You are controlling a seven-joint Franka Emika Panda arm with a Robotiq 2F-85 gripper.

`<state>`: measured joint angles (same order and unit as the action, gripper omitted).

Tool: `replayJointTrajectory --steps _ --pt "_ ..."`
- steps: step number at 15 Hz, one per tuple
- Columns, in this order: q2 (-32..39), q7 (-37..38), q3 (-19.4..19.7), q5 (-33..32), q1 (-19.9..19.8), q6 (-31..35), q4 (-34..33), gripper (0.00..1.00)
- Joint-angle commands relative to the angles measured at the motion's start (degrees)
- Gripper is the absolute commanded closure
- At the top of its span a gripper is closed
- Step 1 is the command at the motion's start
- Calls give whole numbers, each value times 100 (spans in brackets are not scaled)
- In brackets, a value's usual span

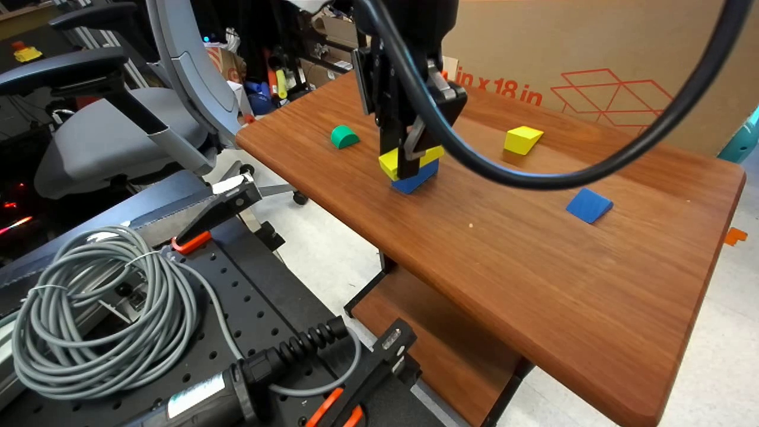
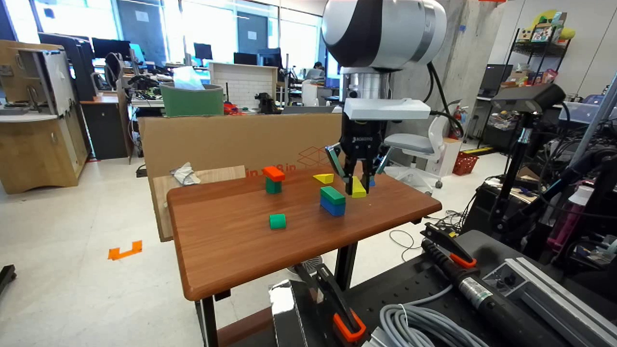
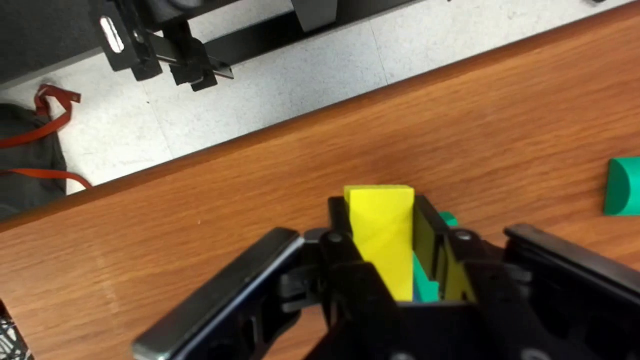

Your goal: Pick up the yellow block and put it on top of green and blue blocks.

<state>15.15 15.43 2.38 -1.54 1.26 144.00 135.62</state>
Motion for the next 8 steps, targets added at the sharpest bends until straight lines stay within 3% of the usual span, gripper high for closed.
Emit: replayJointTrajectory --steps 1,5,8 --pt "75 -188 71 -469 114 -340 -173 91" --pt "61 -152 99 -1052 201 -132 -127 91" --pt "59 -248 16 -1005 186 -124 -154 91"
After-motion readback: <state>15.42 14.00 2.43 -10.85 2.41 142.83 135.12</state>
